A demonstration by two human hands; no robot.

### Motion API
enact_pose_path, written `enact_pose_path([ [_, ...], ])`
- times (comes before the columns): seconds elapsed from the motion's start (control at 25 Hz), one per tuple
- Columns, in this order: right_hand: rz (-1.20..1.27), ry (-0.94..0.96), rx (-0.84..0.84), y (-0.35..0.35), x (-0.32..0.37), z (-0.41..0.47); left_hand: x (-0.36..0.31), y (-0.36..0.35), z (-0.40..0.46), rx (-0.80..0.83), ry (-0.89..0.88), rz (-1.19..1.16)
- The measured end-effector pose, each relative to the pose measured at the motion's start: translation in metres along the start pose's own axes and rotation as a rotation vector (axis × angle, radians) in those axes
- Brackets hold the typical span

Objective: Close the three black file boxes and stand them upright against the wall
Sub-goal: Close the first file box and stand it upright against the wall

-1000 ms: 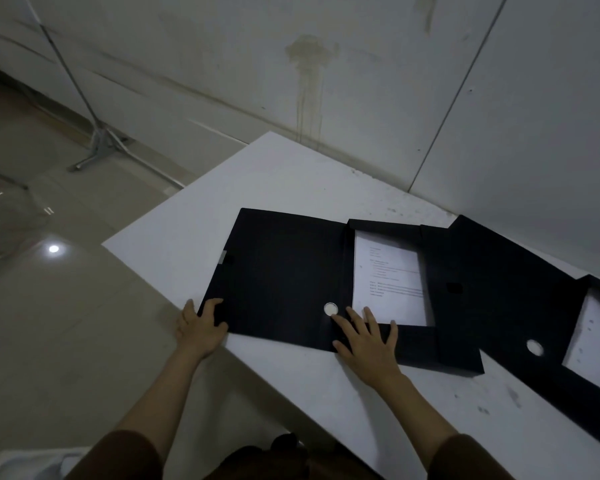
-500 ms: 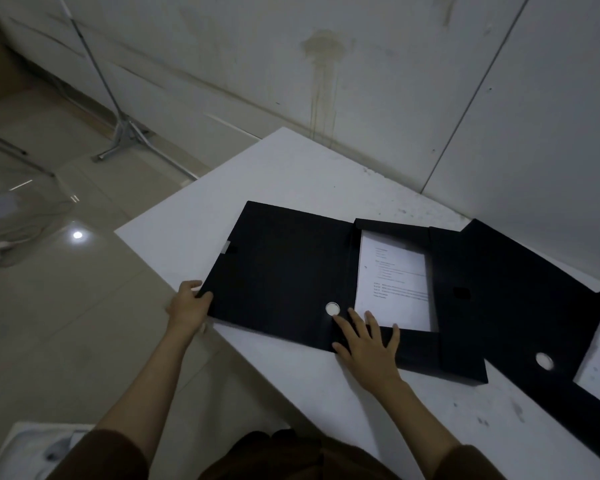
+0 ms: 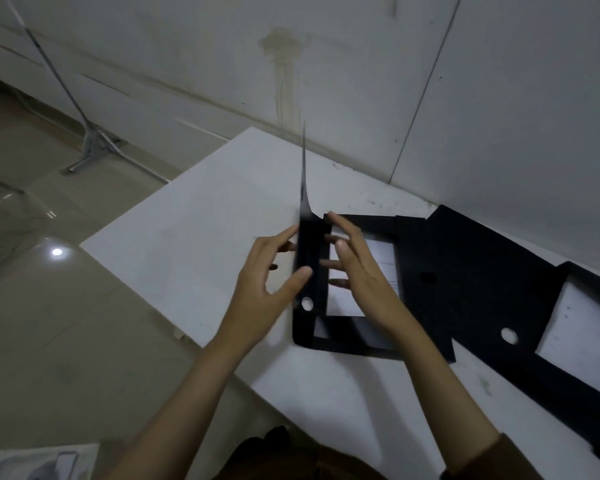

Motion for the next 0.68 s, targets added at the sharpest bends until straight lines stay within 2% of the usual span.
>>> enact_pose_path([
  [0.12,-0.057,0.086,-0.043,0.023,0.018,-0.010,-0.005,-0.040,0.002,0.224,-0.076,-0.043],
  [0.24,-0.175,0.064,-0.084,0.053,0.009,-0.028,0.009,-0.077,0.009,0.305,-0.090,-0.012],
  [0.4,-0.325,-0.047,-0.193,0.109,-0.022,-0.057,0.056,-0.121,0.025,0.347,-0.024,0.375],
  [0.48,-0.377,-0.146,-0.246,0.130,-0.046,-0.077,0.082,-0.142,0.029,0.422,0.039,0.567],
  [0.6,-0.486,-0.306,-0.271,0.138,-0.088,-0.106,0.106,-0.167,0.024,0.504,0.057,0.777],
  [0.68,-0.506,-0.368,-0.261,0.133,-0.112,-0.120,0.114,-0.176,0.022,0.474,0.040,0.876],
])
Point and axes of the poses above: each hand's wrist, its own z-axis towards the middle knuckle, its own y-axis out of the back of the hand, x = y × z, the point moved 5 cm from there along z, towards the middle knuckle, and after that the axes turned 12 degrees about y, right-handed, at the moved point
